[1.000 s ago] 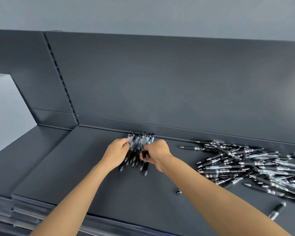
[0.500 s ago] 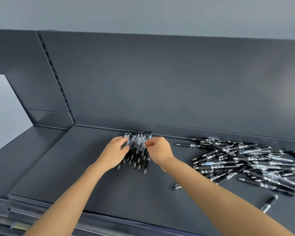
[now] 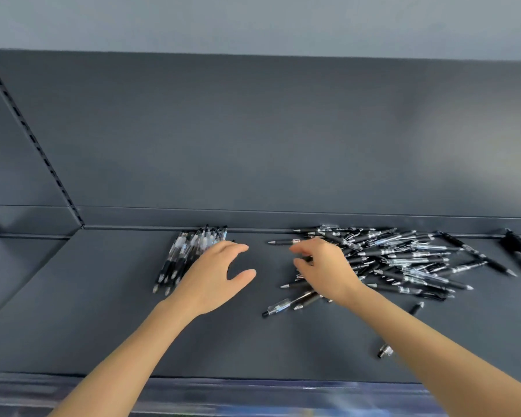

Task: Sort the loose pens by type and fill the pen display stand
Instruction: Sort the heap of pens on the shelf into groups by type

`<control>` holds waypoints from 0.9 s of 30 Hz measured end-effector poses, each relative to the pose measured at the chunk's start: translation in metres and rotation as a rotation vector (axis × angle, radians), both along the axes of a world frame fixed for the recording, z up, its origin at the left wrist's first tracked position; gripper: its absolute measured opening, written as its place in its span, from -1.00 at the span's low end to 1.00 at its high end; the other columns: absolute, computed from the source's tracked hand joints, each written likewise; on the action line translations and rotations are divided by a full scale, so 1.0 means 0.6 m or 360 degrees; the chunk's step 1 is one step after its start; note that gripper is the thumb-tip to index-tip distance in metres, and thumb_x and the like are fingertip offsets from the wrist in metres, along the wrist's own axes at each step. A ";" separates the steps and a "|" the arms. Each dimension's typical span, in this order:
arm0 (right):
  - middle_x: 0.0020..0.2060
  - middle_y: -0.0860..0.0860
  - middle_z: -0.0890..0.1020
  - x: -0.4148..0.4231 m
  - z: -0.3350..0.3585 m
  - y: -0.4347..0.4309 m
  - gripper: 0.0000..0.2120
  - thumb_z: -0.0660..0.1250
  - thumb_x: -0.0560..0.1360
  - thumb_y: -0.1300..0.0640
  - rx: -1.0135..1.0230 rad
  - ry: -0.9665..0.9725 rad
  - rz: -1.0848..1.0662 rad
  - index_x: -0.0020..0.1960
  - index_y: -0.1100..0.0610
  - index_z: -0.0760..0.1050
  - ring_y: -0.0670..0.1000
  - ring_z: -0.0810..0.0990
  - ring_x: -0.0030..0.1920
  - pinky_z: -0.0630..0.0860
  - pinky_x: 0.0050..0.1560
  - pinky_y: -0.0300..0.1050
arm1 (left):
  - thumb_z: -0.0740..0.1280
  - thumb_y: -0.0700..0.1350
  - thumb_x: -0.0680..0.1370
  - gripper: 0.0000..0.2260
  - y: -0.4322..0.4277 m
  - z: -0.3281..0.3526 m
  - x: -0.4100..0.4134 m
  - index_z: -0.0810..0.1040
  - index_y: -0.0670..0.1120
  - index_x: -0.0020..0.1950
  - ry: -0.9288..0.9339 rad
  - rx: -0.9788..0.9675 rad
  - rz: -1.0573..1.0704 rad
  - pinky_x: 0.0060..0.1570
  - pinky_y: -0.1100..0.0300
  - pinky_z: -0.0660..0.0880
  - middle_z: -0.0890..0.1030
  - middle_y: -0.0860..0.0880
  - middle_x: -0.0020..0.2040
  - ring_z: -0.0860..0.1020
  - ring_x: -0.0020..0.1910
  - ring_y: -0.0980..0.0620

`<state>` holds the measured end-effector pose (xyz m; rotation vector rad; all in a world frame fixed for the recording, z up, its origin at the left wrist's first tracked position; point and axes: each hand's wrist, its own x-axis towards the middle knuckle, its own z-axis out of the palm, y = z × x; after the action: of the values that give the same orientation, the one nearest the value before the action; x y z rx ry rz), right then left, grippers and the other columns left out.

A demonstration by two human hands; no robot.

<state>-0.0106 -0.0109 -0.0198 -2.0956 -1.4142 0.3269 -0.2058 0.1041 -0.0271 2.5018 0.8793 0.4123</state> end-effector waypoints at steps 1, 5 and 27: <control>0.15 0.04 0.59 0.013 0.001 -0.017 -0.72 0.26 0.53 0.24 0.0000 -0.0005 -0.0010 0.22 0.16 0.55 -0.03 0.55 0.09 0.38 0.09 -0.34 | 0.26 0.14 0.56 -0.55 -0.009 -0.001 0.010 0.35 0.07 0.43 0.0000 -0.0011 -0.0046 0.26 0.31 0.26 0.34 0.21 0.37 0.34 0.32 0.21; 0.10 0.00 0.62 0.065 0.000 -0.081 -0.75 0.31 0.52 0.25 0.0009 -0.0047 -0.0033 0.18 0.14 0.58 -0.06 0.57 0.07 0.42 0.09 -0.30 | 0.26 0.11 0.57 -0.62 -0.044 -0.004 0.045 0.42 0.08 0.37 0.0048 -0.0036 -0.0179 0.22 0.31 0.31 0.40 0.21 0.33 0.40 0.25 0.21; 0.07 -0.04 0.61 0.166 -0.052 -0.156 -0.75 0.22 0.56 0.25 -0.0175 -0.0349 0.0411 0.17 0.11 0.58 -0.06 0.54 0.11 0.37 0.11 -0.35 | 0.38 -0.21 0.48 -0.91 -0.108 -0.016 0.089 0.60 -0.02 -0.13 -0.0560 -0.0766 0.0525 -0.07 0.16 0.53 0.64 0.01 -0.20 0.58 -0.21 0.08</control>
<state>0.0892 -0.1044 -0.0509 -2.0878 -1.8412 0.2880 -0.1523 0.0390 -0.0367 1.7847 1.0927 0.6383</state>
